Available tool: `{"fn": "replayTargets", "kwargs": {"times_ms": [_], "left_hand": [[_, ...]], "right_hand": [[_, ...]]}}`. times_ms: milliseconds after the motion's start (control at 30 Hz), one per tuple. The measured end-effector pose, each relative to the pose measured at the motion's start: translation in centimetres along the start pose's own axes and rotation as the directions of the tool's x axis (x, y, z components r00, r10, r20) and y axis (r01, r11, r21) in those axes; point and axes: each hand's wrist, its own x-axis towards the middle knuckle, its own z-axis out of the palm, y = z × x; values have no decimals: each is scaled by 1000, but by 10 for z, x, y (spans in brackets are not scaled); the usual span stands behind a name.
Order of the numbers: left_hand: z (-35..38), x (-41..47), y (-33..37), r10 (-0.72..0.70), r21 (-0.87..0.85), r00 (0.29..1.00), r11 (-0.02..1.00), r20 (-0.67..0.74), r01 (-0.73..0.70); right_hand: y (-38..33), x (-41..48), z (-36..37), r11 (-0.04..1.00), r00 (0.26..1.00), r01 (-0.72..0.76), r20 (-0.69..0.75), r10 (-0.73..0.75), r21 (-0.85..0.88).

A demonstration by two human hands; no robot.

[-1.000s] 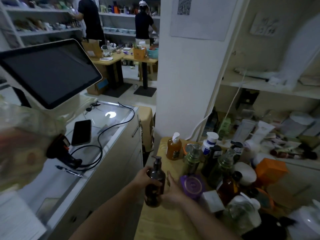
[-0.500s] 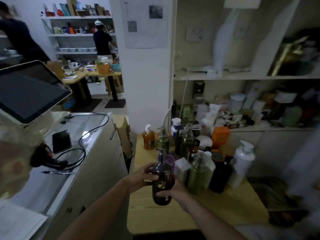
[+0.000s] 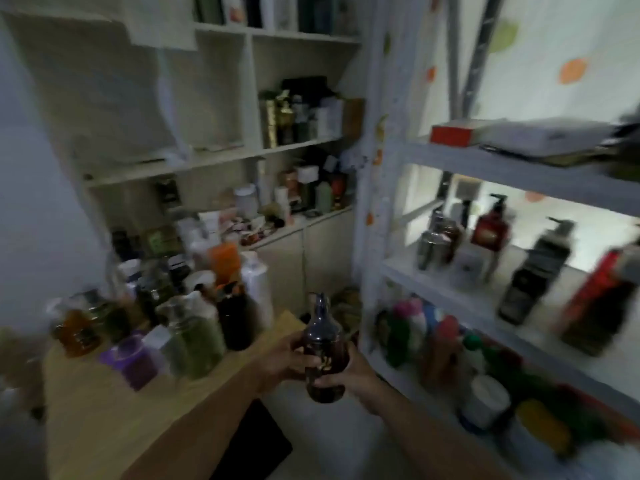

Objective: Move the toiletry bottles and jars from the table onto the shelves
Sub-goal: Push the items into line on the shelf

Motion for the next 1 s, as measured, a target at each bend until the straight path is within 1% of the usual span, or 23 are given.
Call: {"fn": "replayTargets", "kwargs": {"times_ms": [33, 133, 200, 233, 300, 400, 500, 533, 600, 700, 767, 900, 1000], "left_hand": [[29, 15, 3, 5, 26, 999, 1000, 39, -6], [119, 49, 9, 0, 91, 984, 996, 177, -17], [177, 65, 9, -13, 145, 964, 989, 267, -27], [204, 73, 8, -25, 169, 953, 985, 302, -28], [252, 84, 8, -44, 223, 925, 974, 378, -45], [312, 96, 8, -38, 329, 879, 935, 475, -137], [357, 106, 11, -10, 480, 859, 832, 513, -277], [369, 108, 14, -12, 494, 859, 822, 512, -284], [388, 116, 21, -14, 476, 851, 834, 525, -279], [414, 133, 31, -1, 445, 830, 845, 558, -298], [431, 148, 39, 29, 418, 818, 849, 574, -324], [461, 193, 51, 126, 334, 794, 860, 594, -387], [486, 226, 60, 172, 296, 775, 857, 608, -422]], "right_hand": [[5, -17, -28, 1000, 999, 22, -30, -22, -7], [12, -84, -101, 999, 973, 39, -227, -37, 5], [21, -124, -141, 997, 943, 62, -324, -73, -42], [32, -138, -160, 994, 915, 79, -391, -100, -70], [52, -164, -192, 997, 868, 24, -492, -58, -74], [66, -202, -224, 994, 807, -63, -591, -1, -87], [70, -224, -247, 988, 747, -117, -665, 22, -99], [71, -228, -255, 988, 729, -124, -684, 25, -96], [76, -230, -272, 988, 667, -124, -745, 16, -89], [84, -224, -297, 989, 540, -133, -841, 18, -64], [86, -217, -319, 988, 475, -143, -880, 12, -63], [80, -201, -370, 988, 414, -119, -909, -41, -99], [78, -189, -408, 984, 349, -131, -934, -71, -123]]}}
